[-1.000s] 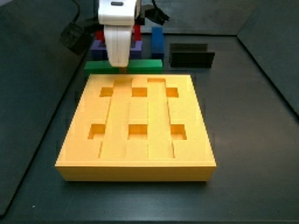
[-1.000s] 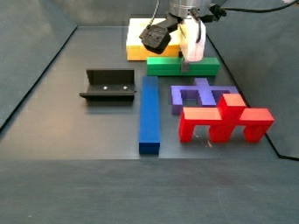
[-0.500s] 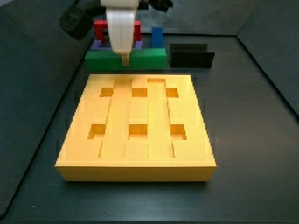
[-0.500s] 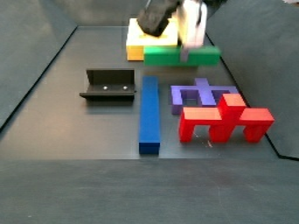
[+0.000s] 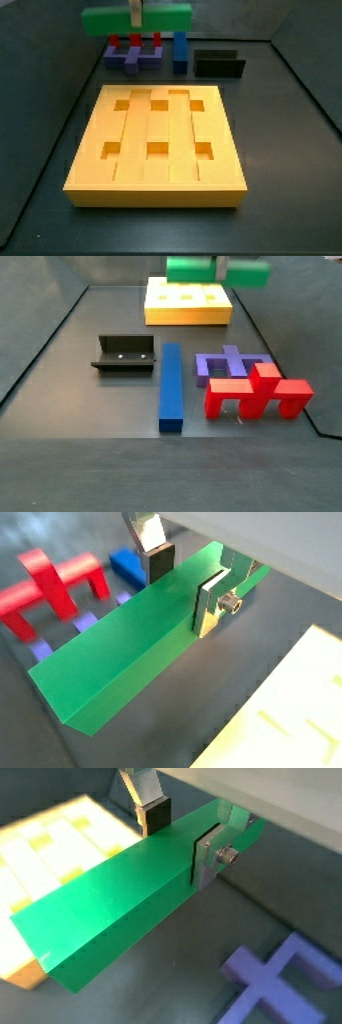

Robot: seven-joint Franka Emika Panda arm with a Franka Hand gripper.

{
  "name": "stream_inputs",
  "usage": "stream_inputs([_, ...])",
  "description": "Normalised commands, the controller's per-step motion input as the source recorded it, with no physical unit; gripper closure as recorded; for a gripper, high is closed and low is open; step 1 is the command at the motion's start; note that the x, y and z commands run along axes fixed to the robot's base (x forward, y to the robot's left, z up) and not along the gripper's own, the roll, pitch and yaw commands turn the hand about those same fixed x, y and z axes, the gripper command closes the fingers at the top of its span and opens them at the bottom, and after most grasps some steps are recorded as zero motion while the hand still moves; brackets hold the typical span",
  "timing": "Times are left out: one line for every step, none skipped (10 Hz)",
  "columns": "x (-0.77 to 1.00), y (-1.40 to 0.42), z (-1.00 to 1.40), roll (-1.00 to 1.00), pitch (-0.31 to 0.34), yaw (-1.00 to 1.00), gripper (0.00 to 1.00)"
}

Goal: Pick up the green object. Move up. Move to above the board. Insert the green object.
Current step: Move to above the board.

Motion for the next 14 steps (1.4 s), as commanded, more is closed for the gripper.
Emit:
stream_inputs([0.02, -0.01, 1.4, -0.01, 0.044, 0.0, 1.0])
stream_inputs([0.02, -0.01, 1.4, -0.01, 0.079, 0.0, 1.0])
stream_inputs([0.0, -0.01, 1.4, -0.01, 0.075, 0.0, 1.0])
stream_inputs([0.01, -0.01, 0.72, -0.01, 0.062, 0.0, 1.0])
stream_inputs([0.52, -1.4, 0.34, 0.02, 0.028, 1.0, 1.0])
stream_inputs([0.52, -1.4, 0.27, 0.02, 0.029, 1.0, 1.0])
stream_inputs([0.56, -1.4, 0.26, 0.03, 0.04, 1.0, 1.0])
stream_inputs([0.63, -1.4, 0.29, 0.03, 0.056, 1.0, 1.0])
stream_inputs([0.62, -1.4, 0.3, 0.03, 0.061, 1.0, 1.0])
stream_inputs([0.32, -0.68, 0.15, 0.04, 0.072, 1.0, 1.0])
stream_inputs([0.15, -0.19, 0.06, 0.03, 0.08, 1.0, 1.0])
stream_inputs([0.04, -0.05, 0.03, 0.03, 0.077, 1.0, 1.0])
stream_inputs([0.02, -0.04, 0.03, 0.04, 0.077, 1.0, 1.0])
stream_inputs([0.03, -0.04, 0.03, 0.04, 0.085, 1.0, 1.0])
